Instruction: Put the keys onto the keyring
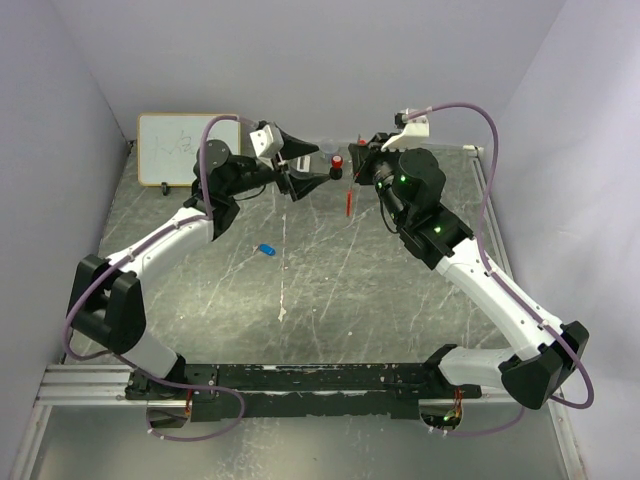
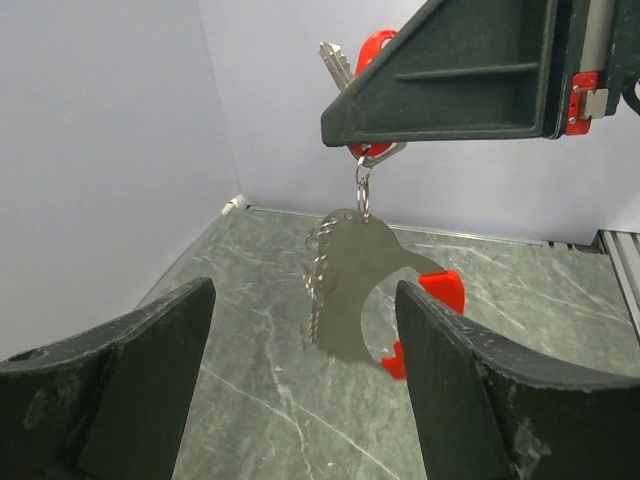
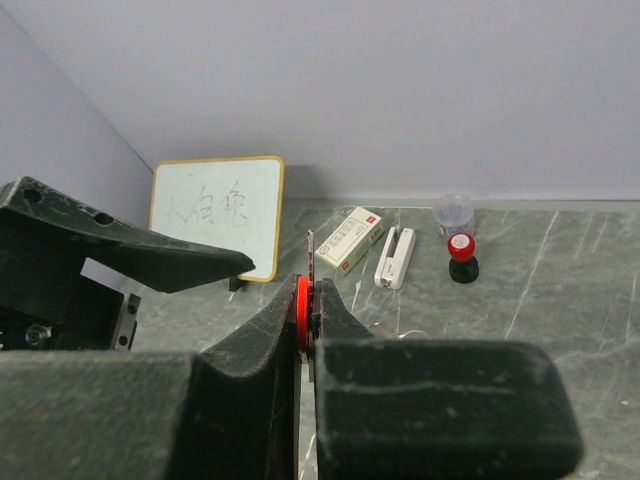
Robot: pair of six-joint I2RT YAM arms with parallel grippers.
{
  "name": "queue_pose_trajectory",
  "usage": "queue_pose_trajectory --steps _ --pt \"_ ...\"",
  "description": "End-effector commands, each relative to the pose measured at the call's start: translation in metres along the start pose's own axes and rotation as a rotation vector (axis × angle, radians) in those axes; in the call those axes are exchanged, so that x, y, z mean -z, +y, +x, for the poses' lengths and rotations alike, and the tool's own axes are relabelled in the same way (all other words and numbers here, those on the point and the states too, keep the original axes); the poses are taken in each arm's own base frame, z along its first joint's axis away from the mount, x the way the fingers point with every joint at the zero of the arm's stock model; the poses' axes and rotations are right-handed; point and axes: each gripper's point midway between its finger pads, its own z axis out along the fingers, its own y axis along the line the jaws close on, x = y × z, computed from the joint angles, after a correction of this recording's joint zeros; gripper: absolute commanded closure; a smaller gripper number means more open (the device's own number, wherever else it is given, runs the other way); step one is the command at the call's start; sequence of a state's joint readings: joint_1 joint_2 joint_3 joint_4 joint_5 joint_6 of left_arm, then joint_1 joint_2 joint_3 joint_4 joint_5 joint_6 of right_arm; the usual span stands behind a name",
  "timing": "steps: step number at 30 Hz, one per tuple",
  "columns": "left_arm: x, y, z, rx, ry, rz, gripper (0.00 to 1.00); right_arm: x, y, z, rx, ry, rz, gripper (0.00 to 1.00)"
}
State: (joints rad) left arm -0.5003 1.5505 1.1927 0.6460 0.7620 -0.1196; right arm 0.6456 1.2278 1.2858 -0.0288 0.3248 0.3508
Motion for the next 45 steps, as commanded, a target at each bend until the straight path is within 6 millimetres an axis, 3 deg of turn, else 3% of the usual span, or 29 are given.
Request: queue_pose_trajectory --steps 1,24,32,39,45 --pt "-0.009 -0.014 -0.009 -0.020 -0.013 0.090 0.17 0.000 0.007 -0.016 0.004 -0.035 -0.024 1.00" --pt "-0.040 -0.038 -0.005 0.023 -0.012 0.186 0.34 -0.001 0.016 -0.005 0.002 -0.012 -0.064 1.00" --pt "-0.046 -0.037 -0.007 0.027 -0.012 0.186 0.48 -0.001 0.021 -0.003 -0.002 -0.006 -0.081 1.00" --pt "-0.047 -0.037 -0.003 0.046 0.001 0.193 0.67 0.000 0.024 -0.004 -0.002 -0.009 -0.086 1.00" --pt "-0.046 -0.037 -0.001 0.047 0.009 0.181 0.73 0.000 0.026 -0.007 -0.003 -0.016 -0.088 1.00"
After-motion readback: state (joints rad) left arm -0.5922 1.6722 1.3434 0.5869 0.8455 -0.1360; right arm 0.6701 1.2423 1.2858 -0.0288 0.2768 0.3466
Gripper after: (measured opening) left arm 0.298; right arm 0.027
